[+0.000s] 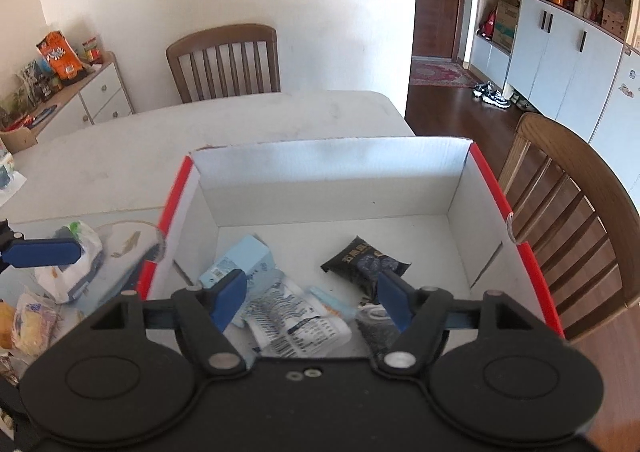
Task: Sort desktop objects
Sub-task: 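Withdraw both tools from the box back over the table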
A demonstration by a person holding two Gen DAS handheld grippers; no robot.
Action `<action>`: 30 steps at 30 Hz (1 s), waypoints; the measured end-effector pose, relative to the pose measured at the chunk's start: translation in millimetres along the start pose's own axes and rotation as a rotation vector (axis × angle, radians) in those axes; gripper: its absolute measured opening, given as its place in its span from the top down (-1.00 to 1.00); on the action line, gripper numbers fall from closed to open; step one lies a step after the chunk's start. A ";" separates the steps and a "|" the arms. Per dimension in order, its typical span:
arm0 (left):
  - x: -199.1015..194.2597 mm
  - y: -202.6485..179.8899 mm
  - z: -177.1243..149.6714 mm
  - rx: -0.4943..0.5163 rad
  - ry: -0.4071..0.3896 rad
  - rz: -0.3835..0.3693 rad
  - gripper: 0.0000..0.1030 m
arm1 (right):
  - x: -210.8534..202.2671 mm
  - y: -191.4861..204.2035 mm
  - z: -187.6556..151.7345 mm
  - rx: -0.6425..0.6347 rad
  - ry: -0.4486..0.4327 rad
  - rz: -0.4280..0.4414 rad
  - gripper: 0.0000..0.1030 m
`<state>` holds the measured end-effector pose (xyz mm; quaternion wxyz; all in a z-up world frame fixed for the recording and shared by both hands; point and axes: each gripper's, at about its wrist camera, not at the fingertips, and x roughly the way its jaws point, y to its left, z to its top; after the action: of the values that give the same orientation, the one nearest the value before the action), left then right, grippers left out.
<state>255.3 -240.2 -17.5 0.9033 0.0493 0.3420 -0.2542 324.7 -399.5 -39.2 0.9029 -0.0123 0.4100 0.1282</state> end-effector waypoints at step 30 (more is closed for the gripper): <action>-118.3 61.2 -69.2 0.010 -0.123 0.026 -1.00 | -66.6 128.7 -35.7 -0.005 -0.102 0.055 -0.46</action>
<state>169.2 -118.6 0.7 0.9257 0.0428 0.2836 -0.2467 225.3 -294.3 -2.7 0.9188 0.0034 0.3631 0.1547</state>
